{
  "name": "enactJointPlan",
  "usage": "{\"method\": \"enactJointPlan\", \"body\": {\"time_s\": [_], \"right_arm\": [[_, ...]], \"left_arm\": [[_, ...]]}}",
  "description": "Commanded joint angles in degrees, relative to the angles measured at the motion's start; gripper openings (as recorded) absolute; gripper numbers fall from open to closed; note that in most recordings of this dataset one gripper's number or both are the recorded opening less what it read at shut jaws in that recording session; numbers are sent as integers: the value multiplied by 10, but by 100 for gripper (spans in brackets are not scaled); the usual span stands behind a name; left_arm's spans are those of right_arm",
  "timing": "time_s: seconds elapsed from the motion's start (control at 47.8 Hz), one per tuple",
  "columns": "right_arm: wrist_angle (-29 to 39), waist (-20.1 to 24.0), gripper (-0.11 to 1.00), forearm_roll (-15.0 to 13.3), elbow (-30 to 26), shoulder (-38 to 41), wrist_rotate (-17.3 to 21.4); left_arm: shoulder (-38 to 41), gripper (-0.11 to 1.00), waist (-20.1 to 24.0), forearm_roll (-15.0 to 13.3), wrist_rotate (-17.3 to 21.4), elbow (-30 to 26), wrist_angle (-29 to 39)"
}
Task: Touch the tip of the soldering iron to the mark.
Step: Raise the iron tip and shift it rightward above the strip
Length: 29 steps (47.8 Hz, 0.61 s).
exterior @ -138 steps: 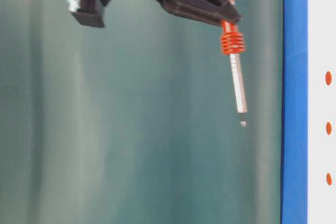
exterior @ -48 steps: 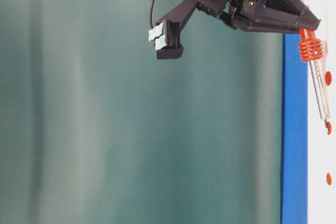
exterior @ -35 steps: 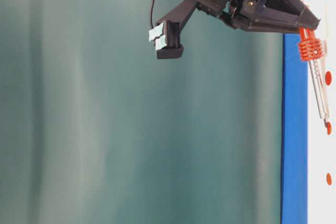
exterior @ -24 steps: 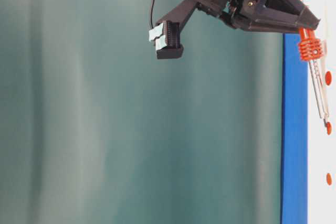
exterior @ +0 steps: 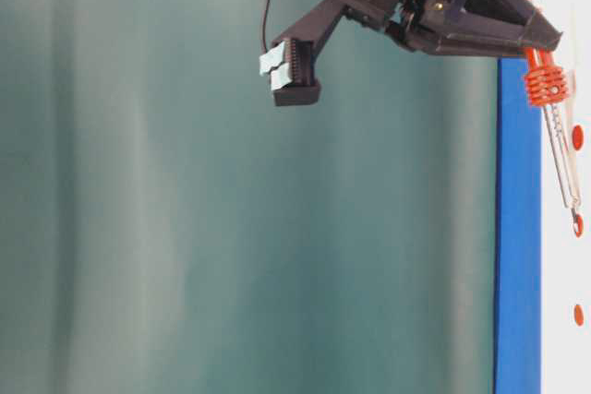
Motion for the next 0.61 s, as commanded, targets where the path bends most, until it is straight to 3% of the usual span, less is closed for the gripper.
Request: {"method": "enactJointPlan", "body": {"time_s": [0.0,0.125,0.376,0.586], "right_arm": [[13,-2,6,0,-25,-30,0],[38,-4,6,-3,-47,-62,0],[102,-11,6,-36,-103,-137,1],[111,-12,6,-42,-115,-144,1]], "left_arm": [[2,0,-1,0,1,-6,-5],[2,0,-1,0,1,-7,-6],[2,0,-1,0,0,-6,-7],[2,0,-1,0,1,-6,-7]]}}
